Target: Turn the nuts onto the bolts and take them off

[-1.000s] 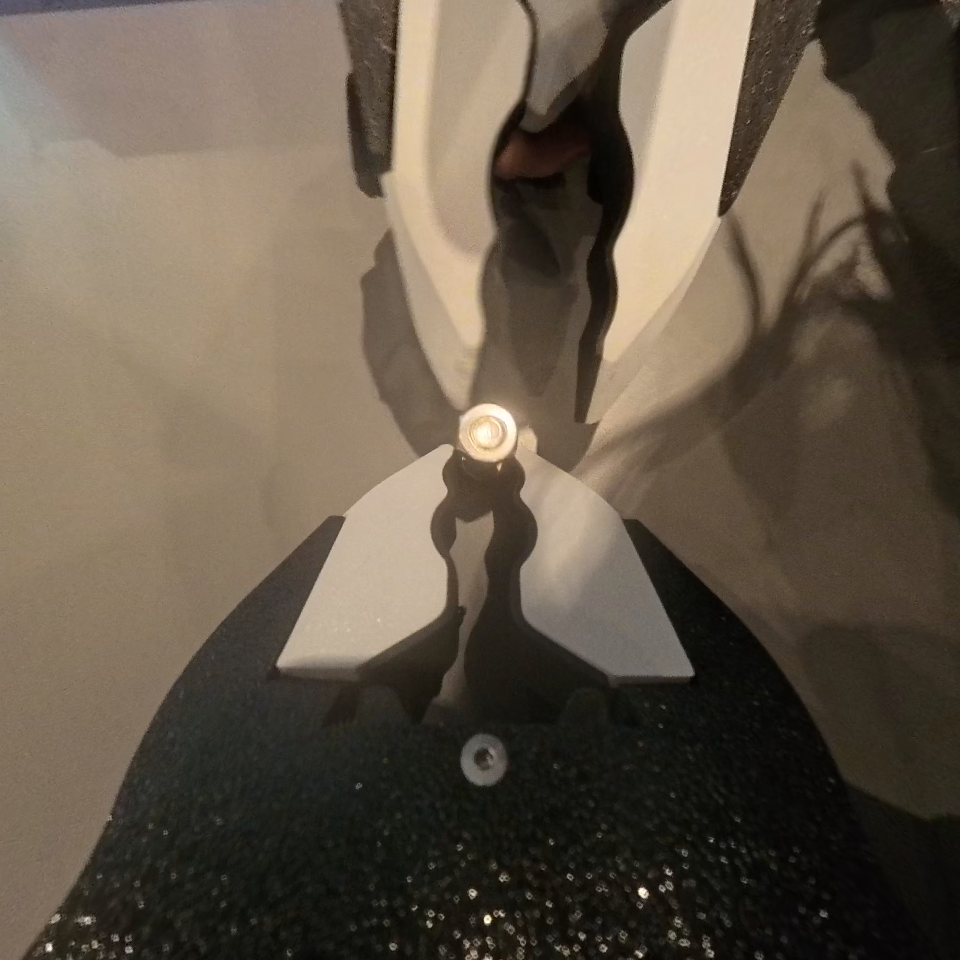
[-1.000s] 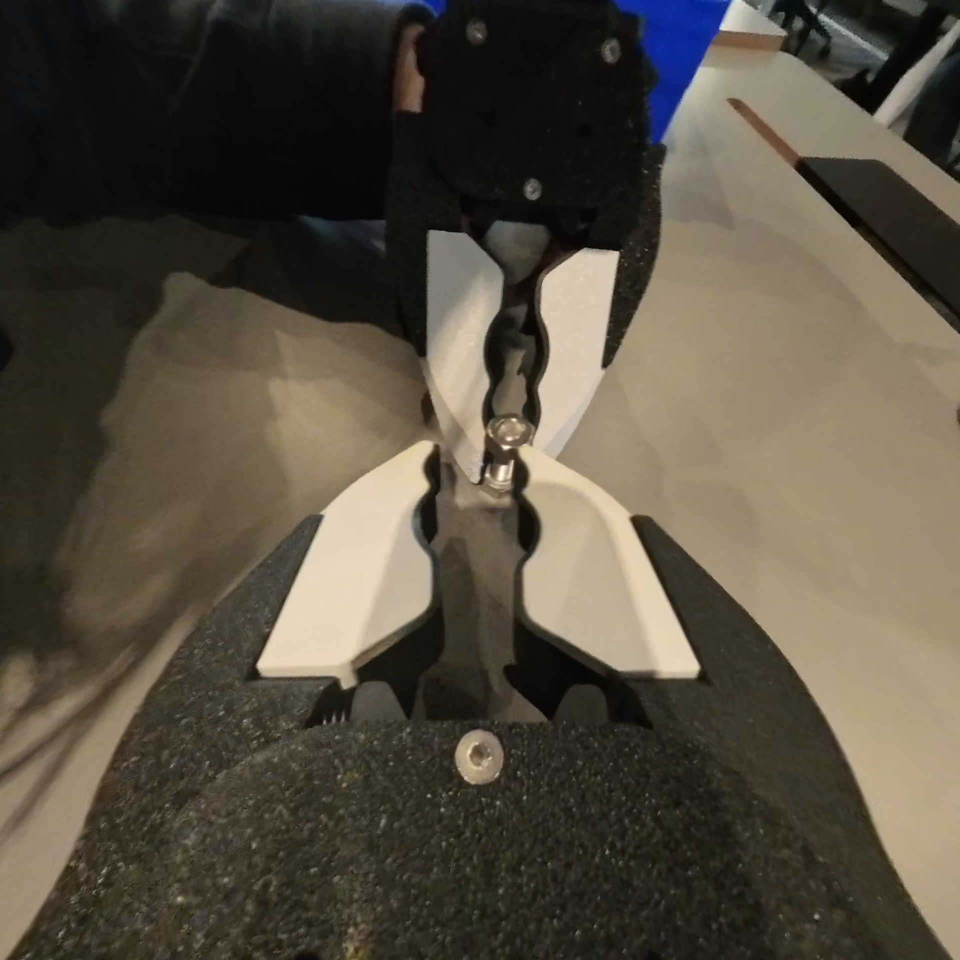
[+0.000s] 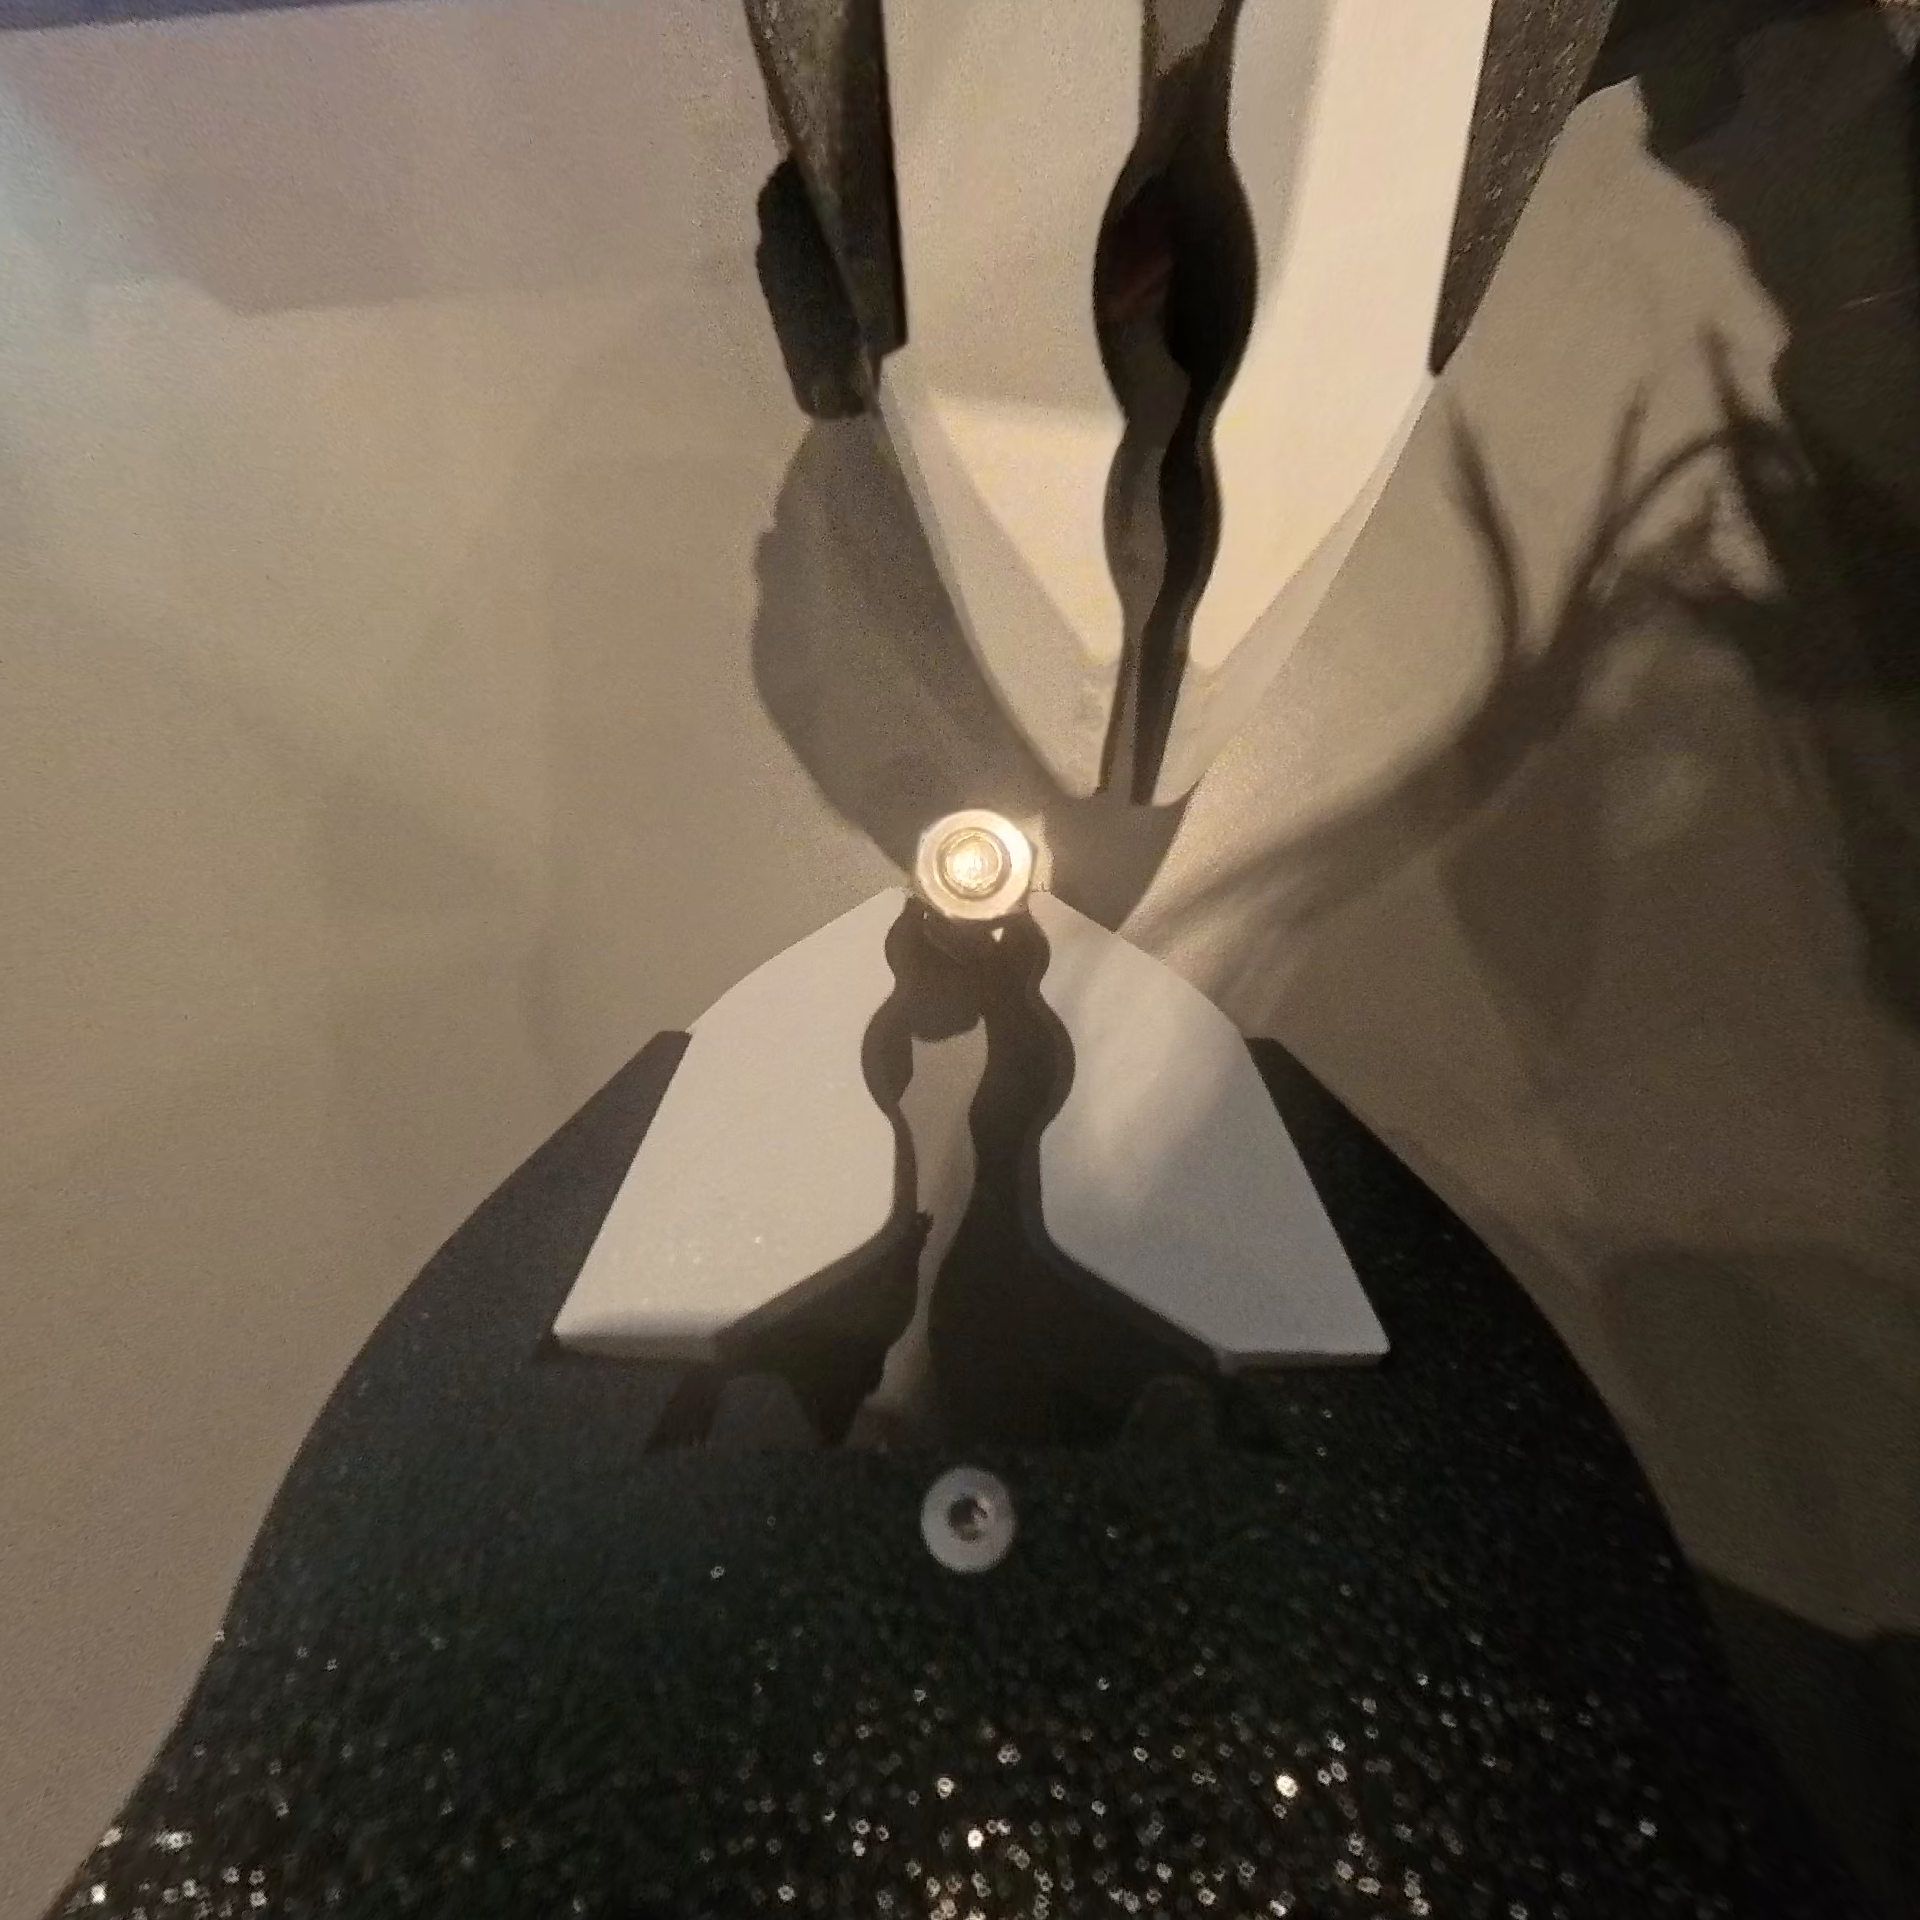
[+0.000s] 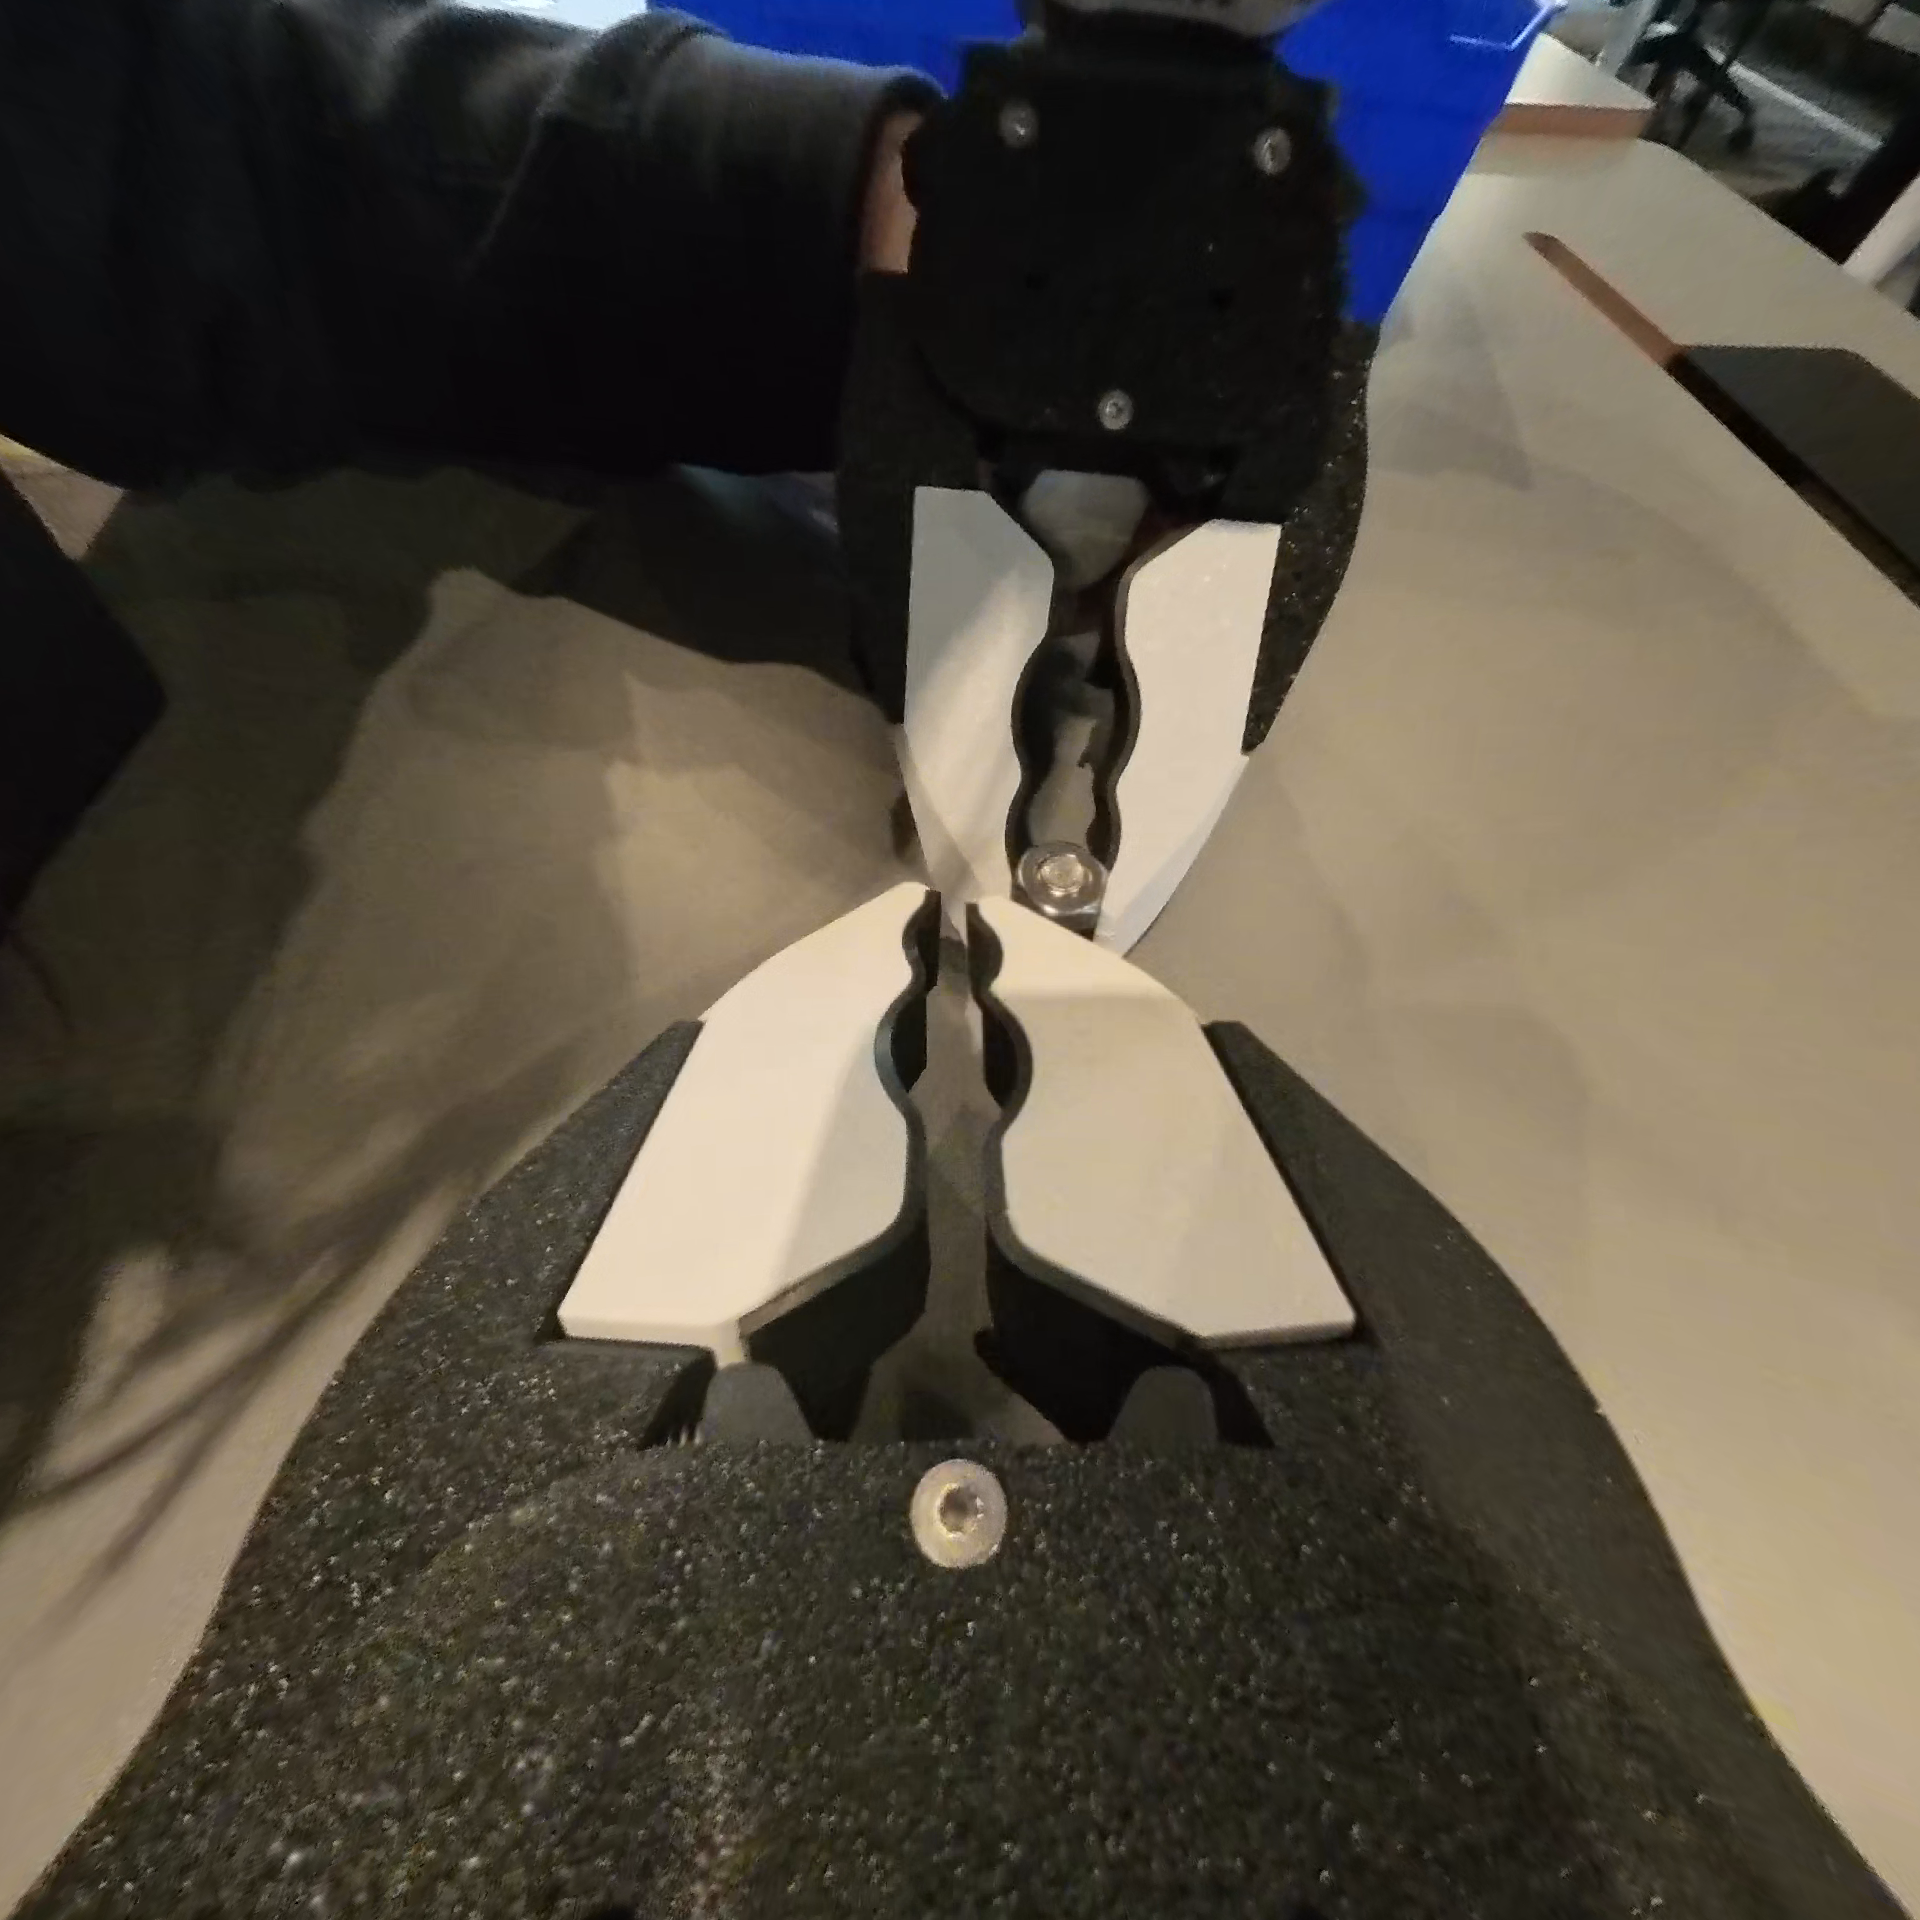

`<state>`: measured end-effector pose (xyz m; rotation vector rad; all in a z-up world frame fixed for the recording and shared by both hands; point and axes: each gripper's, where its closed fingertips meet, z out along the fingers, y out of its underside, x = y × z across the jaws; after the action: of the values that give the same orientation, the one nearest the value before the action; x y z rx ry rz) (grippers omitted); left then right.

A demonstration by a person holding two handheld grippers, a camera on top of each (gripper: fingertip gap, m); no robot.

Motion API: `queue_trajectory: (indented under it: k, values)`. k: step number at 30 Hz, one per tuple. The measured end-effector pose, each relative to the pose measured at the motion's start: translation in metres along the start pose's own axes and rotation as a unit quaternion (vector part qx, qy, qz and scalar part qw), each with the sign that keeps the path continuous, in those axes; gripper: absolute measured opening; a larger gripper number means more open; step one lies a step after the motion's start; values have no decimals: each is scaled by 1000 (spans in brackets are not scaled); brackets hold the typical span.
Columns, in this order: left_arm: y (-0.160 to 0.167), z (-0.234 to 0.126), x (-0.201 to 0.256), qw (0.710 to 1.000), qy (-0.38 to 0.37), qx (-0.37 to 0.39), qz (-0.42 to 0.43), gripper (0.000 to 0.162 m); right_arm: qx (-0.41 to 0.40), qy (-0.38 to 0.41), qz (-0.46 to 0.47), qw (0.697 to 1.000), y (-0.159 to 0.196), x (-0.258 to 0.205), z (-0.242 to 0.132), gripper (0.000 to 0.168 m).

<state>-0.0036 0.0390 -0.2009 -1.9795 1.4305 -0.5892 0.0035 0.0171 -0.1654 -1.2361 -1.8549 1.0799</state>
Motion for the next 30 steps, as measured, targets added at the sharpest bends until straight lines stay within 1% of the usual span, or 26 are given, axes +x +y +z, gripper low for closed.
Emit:
queue_trajectory:
  k: [1, 5, 6, 9, 10, 11, 12, 15, 18, 21, 23, 24, 25, 26, 28, 30]
  values:
    - [0, 0, 0, 1000, 0, 0, 0, 16, 4, 7, 2, 1000, -1, 2, -1, 7]
    - [0, 0, 0, 1000, 0, 0, 0, 16, 5, 39, 19, 999, -1, 14, 0, 29]
    - [0, 0, 0, 1000, 0, 0, 0, 16, 2, 40, 21, 999, -1, 14, 1, 30]
    - [0, 0, 0, 1000, 0, 0, 0, 16, -9, 34, 17, 999, 1, 13, 4, 30]
    - [0, 0, 0, 1000, 0, 0, 0, 16, -9, 23, 13, 1000, 1, 9, 4, 25]
    - [0, 0, 0, 1000, 1, 0, 0, 16, -8, -2, 11, 1000, 2, 2, 2, 9]
    - [0, 0, 0, 1000, 0, 0, 0, 16, -7, -17, 15, 1000, 2, -2, 1, 3]
    - [0, 0, 0, 1000, 0, 0, 0, 16, 2, -1, 22, 1000, 0, 2, -2, 7]
    - [0, 0, 0, 1000, 0, 0, 0, 16, 0, 26, 33, 999, 1, 12, 0, 24]
    - [0, -1, 0, 1000, 0, 0, 0, 16, -5, 35, 36, 999, 2, 16, 2, 31]
    - [1, -1, 0, 1000, 0, 0, 0, 16, -12, 30, 31, 999, 3, 14, 3, 31]
    - [1, -1, 0, 1000, 0, 0, 0, 16, -10, 21, 24, 999, 2, 11, 3, 25]
    - [1, -1, 1, 1000, 0, 0, 0, 16, -8, 7, 19, 1000, 2, 6, 2, 12]
    - [1, -1, 1, 1000, 0, 0, 0, 16, -5, -4, 19, 1000, 1, 2, 1, 4]
    - [1, -1, 1, 1000, 0, 0, 0, 16, 1, 11, 28, 1000, 0, 7, -1, 6]
    - [1, -1, 1, 1000, 0, 0, 0, 16, 5, 27, 42, 999, 0, 13, -1, 17]
